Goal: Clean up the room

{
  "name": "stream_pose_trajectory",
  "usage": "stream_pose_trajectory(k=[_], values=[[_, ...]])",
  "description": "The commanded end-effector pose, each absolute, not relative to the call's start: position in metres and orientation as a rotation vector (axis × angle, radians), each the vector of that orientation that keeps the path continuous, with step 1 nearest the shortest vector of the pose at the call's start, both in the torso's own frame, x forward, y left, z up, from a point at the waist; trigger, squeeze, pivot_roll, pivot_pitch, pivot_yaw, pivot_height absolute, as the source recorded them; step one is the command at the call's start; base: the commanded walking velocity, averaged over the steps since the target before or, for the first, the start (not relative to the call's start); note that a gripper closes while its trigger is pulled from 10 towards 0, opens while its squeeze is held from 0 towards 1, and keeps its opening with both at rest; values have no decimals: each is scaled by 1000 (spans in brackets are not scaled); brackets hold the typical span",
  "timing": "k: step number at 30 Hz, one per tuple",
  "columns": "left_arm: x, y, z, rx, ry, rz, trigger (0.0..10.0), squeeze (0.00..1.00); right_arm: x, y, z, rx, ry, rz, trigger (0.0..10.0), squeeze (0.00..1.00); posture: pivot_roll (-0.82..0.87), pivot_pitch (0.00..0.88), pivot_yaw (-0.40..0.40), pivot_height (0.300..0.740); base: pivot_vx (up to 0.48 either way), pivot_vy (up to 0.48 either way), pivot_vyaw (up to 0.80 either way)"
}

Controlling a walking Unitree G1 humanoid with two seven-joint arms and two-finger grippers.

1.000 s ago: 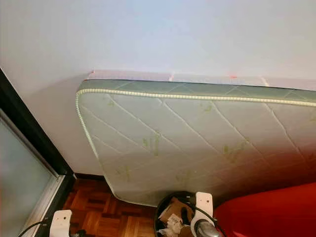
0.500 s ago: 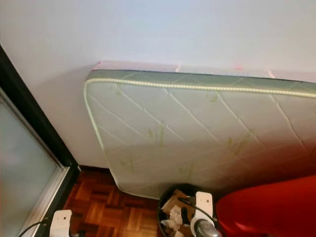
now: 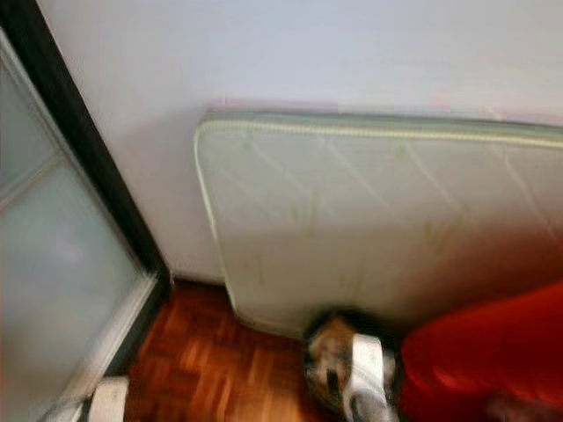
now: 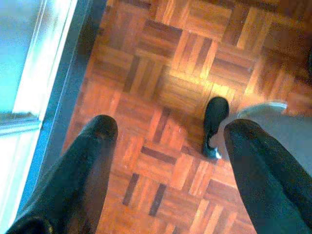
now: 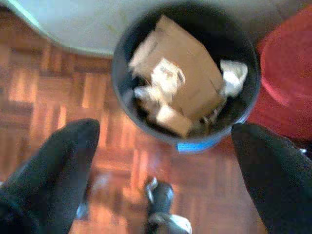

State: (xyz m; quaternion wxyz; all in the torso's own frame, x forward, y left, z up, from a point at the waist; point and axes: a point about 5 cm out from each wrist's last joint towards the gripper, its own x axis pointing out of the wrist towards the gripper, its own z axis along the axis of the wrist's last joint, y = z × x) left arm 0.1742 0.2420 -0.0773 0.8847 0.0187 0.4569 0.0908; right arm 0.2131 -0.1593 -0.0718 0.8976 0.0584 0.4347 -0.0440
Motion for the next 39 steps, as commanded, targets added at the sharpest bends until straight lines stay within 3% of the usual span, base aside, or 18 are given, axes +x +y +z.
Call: stream_pose_trajectory(k=[1,16,23,28,39], values=[[175,239,-78,44,953,175,10000,0,212,-158,-72,120,907,-87,10000,0,93,0,-8,740,-285,0,0],[175,239,-78,40,952,176,10000,0,214,-159,-72,119,904,-84,10000,0,90,0,-12,740,-267,0,0],[175,236,-78,38,954,174,10000,0,219,-153,-68,80,868,85,10000,0,56,0,-9,740,0,0,0],[176,233,-79,25,947,171,10000,0,212,-162,-72,158,901,-124,10000,0,68,0,-15,740,0,0,0],[172,231,-81,82,963,136,10000,0,209,-161,-74,165,934,-84,10000,0,71,0,-28,740,0,-85,-544]])
